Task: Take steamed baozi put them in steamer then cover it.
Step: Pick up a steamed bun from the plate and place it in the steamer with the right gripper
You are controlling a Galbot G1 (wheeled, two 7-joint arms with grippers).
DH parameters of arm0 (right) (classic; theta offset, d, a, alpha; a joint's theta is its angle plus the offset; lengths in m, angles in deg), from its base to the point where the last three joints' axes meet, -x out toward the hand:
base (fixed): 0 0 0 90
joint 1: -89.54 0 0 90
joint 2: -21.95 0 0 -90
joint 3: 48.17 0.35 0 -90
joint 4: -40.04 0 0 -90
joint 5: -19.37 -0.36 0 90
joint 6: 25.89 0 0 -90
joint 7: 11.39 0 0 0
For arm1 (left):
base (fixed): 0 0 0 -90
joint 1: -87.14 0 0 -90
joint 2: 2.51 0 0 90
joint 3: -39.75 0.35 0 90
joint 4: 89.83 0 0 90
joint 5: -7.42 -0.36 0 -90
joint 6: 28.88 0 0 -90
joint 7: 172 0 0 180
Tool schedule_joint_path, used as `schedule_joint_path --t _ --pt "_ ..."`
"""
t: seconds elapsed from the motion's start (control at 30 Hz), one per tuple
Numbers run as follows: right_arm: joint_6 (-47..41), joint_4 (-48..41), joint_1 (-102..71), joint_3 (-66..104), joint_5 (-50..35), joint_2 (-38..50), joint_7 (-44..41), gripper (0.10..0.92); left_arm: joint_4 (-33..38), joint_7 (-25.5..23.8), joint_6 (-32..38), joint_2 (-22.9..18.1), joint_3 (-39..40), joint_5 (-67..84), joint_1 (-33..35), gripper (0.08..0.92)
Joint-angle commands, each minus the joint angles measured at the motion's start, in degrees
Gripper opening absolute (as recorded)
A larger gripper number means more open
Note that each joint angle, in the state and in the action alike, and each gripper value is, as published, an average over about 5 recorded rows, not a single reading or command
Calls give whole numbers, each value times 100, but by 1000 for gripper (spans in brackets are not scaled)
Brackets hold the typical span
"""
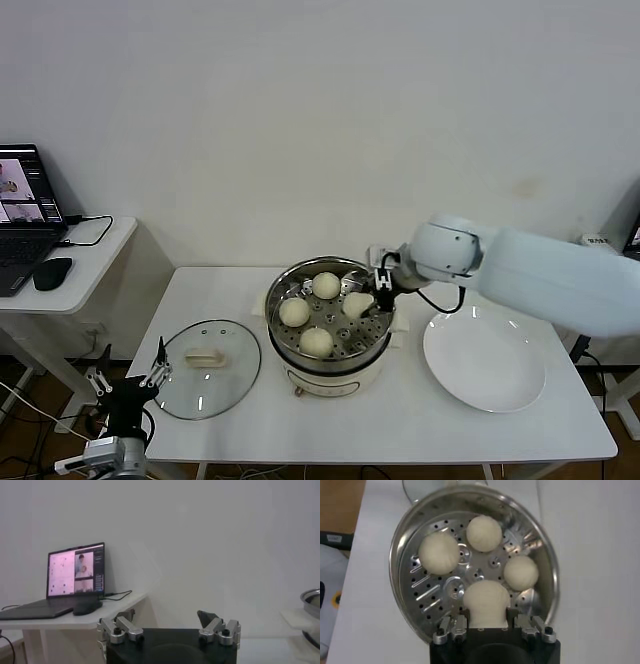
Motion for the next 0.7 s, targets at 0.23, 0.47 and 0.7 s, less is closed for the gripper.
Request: schedule_joint_path --t 0.23,0.47,0.7 --pt "-226 -641 -698 204 538 -352 233 475 -33 4 32 -3 -32 3 2 823" --pt "-229 -568 -693 335 426 -318 233 525 -45 11 43 -8 -42 10 -5 823" --pt "-230 24 -447 685 20 90 218 720 -39 11 36 -18 -29 7 -23 823"
